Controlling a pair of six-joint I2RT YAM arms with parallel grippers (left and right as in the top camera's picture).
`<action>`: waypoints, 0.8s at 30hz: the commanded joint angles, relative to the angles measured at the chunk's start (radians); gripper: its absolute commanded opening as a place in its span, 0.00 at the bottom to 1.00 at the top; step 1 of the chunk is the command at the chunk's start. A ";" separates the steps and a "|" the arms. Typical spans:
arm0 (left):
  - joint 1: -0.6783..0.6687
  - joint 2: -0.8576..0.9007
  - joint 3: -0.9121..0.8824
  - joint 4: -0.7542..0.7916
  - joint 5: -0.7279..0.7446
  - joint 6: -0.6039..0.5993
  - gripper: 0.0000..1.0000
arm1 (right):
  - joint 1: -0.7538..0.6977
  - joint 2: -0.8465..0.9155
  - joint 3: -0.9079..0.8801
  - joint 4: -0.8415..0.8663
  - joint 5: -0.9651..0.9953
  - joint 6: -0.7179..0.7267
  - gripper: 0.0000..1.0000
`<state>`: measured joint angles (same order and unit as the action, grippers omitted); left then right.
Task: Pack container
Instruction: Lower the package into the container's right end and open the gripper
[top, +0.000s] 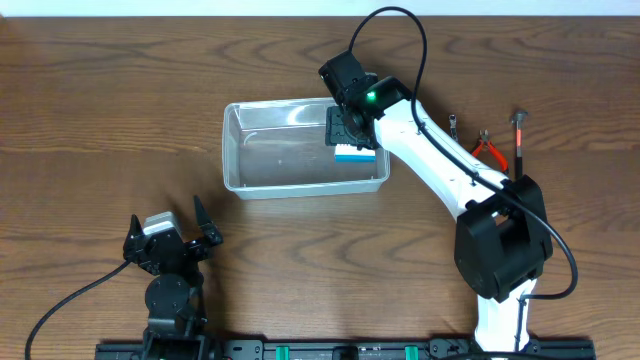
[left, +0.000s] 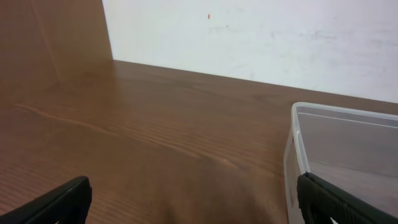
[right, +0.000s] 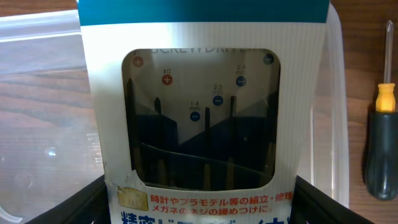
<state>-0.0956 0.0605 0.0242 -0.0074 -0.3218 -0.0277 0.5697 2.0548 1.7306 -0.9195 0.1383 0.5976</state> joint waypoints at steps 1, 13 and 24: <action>-0.003 -0.004 -0.020 -0.034 -0.019 0.001 0.98 | -0.005 -0.007 -0.018 0.000 0.031 -0.019 0.56; -0.003 -0.004 -0.020 -0.033 -0.019 0.001 0.98 | -0.006 -0.007 -0.091 0.072 0.031 -0.015 0.65; -0.003 -0.004 -0.020 -0.034 -0.019 0.001 0.98 | -0.004 -0.096 -0.087 0.053 0.030 -0.037 0.66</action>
<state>-0.0956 0.0605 0.0242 -0.0078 -0.3218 -0.0280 0.5697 2.0312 1.6466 -0.8600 0.1566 0.5789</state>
